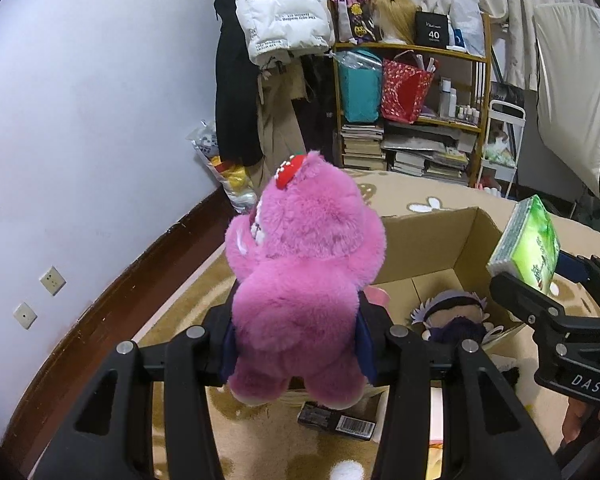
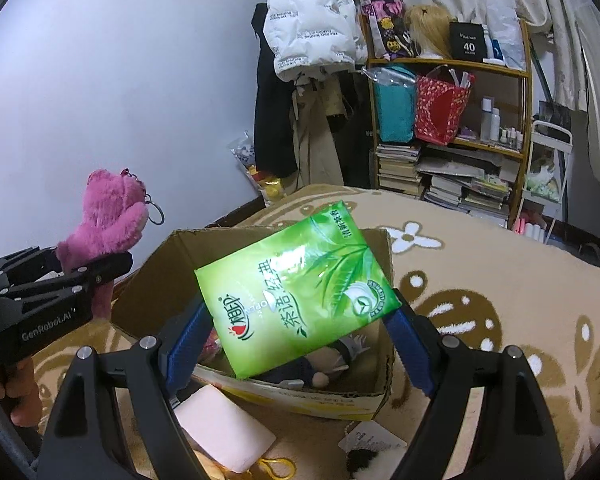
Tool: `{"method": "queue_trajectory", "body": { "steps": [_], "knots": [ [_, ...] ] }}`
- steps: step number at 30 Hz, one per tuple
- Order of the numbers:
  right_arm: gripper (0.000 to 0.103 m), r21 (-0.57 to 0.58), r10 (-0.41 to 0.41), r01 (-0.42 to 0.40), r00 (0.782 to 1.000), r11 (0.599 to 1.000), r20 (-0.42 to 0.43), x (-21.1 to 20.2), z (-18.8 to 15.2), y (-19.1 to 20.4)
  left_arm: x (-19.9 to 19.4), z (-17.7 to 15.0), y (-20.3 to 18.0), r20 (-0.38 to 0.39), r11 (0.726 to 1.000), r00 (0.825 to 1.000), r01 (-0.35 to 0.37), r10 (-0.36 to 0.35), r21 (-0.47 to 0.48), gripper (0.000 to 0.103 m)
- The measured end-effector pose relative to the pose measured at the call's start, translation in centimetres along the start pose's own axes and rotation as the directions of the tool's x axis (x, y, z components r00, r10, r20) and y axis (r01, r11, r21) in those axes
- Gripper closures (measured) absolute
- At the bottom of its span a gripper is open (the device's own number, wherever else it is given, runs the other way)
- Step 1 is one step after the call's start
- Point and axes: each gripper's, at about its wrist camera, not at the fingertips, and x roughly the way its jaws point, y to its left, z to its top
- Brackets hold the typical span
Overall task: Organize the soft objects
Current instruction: 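Lift the pink bear and green pack and carry both over the box, then open the left tool over the box while the right tool releases the green pack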
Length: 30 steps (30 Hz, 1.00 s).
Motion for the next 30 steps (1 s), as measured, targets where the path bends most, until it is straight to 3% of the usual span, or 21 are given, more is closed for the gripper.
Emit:
{"method": "queue_trajectory", "body": {
  "steps": [21, 26, 30],
  "knots": [
    [0.014, -0.017, -0.01, 0.009, 0.999, 1.0, -0.045, 2.3, -1.0, 0.7, 3.2, -0.6, 0.1, -0.089, 0.999, 0.995, 0.031, -0.032, -0.004, 0.053],
    [0.013, -0.002, -0.014, 0.014, 0.998, 1.0, -0.056, 2.6, -1.1, 0.4, 3.2, -0.8, 0.0, -0.088, 1.0, 0.996, 0.025, -0.025, 0.001, 0.045],
    [0.002, 0.004, 0.002, -0.002, 0.999, 1.0, -0.048, 2.5, -1.0, 0.2, 2.9, -0.7, 0.1, -0.078, 1.0, 0.997, 0.018, -0.018, 0.0, 0.032]
  ]
}}
